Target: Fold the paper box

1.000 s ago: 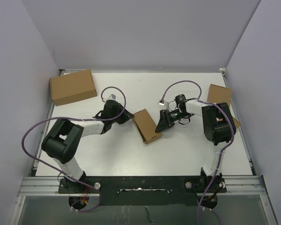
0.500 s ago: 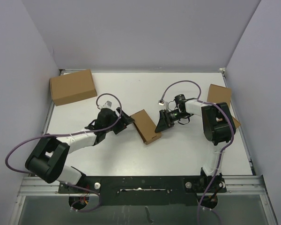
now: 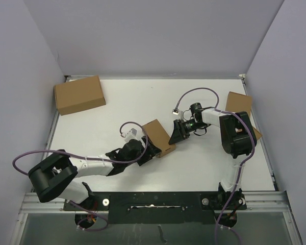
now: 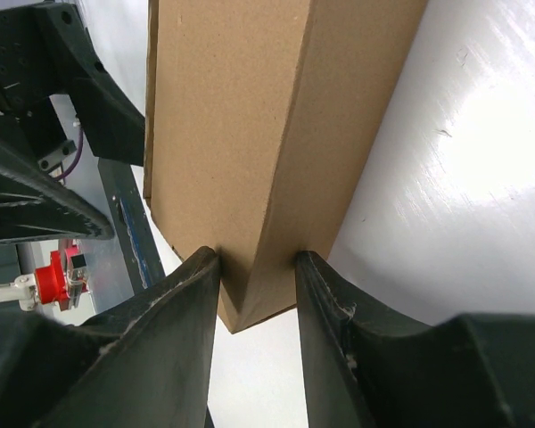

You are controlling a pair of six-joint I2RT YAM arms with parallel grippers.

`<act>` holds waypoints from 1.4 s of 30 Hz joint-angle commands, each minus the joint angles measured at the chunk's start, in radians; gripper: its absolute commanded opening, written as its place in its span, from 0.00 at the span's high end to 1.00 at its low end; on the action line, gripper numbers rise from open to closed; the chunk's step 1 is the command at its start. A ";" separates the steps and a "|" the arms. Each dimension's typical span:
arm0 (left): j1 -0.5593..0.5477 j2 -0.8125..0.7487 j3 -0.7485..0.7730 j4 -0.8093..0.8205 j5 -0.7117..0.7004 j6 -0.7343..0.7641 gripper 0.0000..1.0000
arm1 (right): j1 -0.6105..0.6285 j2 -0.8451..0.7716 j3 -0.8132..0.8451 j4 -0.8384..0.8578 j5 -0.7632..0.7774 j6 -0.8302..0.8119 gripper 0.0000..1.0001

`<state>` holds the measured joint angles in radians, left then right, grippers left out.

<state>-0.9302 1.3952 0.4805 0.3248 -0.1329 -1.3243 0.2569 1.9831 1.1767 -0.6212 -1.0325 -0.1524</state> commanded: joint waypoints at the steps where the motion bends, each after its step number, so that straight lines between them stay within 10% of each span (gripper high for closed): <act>1: -0.023 0.056 0.036 0.063 -0.107 -0.078 0.33 | 0.018 0.035 -0.005 0.021 0.154 -0.059 0.64; 31: -0.055 0.175 0.112 0.033 -0.072 -0.201 0.93 | 0.022 0.039 -0.004 0.020 0.158 -0.060 0.64; 42: -0.067 0.101 0.110 0.000 -0.088 -0.186 0.67 | 0.024 0.040 -0.002 0.019 0.155 -0.060 0.64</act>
<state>-0.9829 1.5356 0.5564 0.3359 -0.2070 -1.5093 0.2569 1.9835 1.1820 -0.6228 -1.0286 -0.1635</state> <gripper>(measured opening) 0.318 0.369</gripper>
